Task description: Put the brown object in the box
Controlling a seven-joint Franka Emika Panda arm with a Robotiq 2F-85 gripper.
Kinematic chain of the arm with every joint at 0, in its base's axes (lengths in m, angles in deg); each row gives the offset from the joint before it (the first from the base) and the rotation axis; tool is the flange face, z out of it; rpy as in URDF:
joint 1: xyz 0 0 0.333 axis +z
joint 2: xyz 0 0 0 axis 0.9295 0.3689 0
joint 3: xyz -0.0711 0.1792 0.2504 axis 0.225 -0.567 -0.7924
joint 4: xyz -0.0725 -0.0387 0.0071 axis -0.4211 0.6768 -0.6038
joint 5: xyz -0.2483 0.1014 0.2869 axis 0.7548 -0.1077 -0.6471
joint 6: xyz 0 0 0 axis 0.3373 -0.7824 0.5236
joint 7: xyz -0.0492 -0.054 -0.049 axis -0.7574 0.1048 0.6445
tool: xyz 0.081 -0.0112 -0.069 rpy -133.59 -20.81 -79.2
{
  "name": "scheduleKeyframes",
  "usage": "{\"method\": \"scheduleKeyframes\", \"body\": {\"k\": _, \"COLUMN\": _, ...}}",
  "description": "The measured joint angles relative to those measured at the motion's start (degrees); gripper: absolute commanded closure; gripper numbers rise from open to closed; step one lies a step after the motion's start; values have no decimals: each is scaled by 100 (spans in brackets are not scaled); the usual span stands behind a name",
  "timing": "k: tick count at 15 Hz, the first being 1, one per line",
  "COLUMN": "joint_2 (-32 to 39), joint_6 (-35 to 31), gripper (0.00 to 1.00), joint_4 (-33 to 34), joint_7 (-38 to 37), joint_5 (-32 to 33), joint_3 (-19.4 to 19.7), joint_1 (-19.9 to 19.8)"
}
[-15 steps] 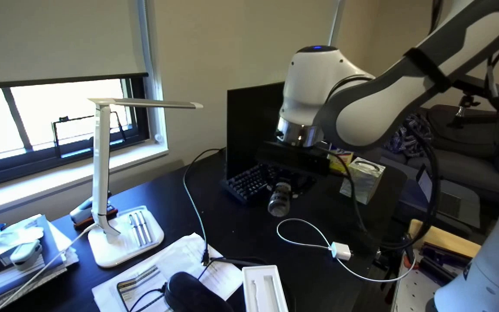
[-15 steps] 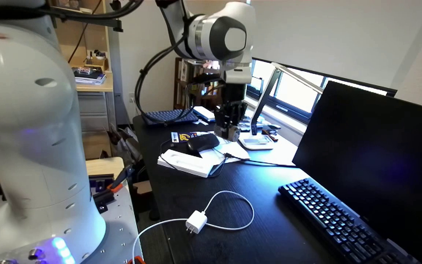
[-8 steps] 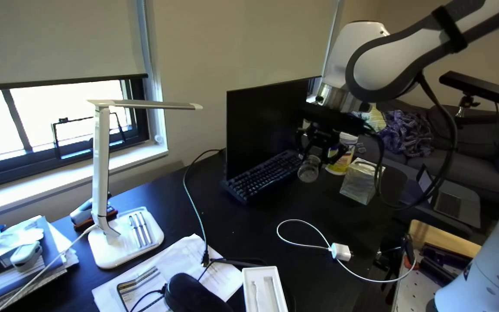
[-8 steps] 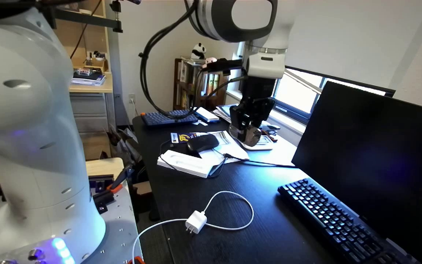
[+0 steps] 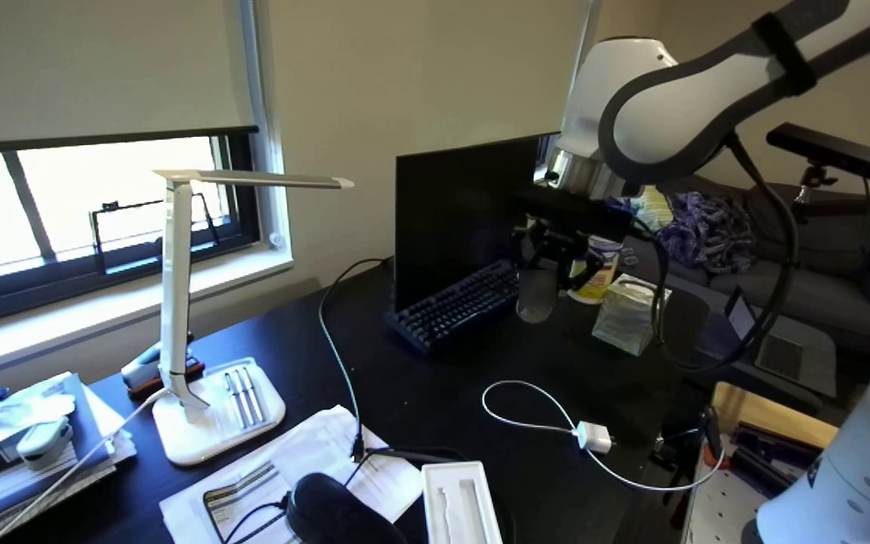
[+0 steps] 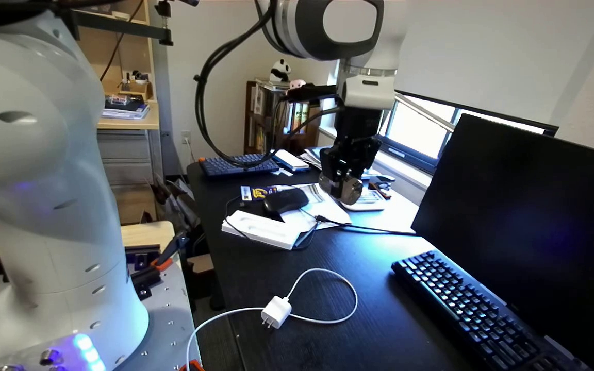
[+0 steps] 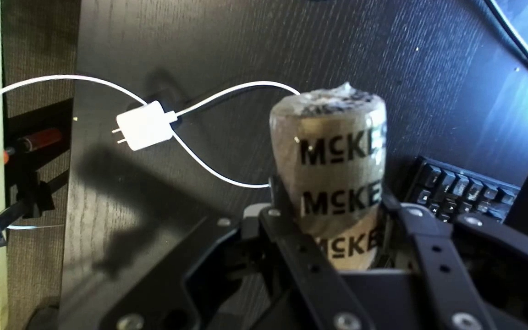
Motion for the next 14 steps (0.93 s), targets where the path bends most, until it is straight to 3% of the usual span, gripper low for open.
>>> {"method": "scheduleKeyframes", "body": {"k": 8, "joint_2": -271, "joint_6": 201, "gripper": 81, "joint_4": 40, "joint_7": 335, "joint_5": 81, "joint_3": 574, "joint_1": -1122}}
{"method": "scheduleKeyframes", "body": {"k": 14, "joint_2": -76, "joint_6": 10, "gripper": 81, "joint_4": 224, "joint_7": 337, "joint_5": 208, "joint_3": 1045, "joint_1": -1971}}
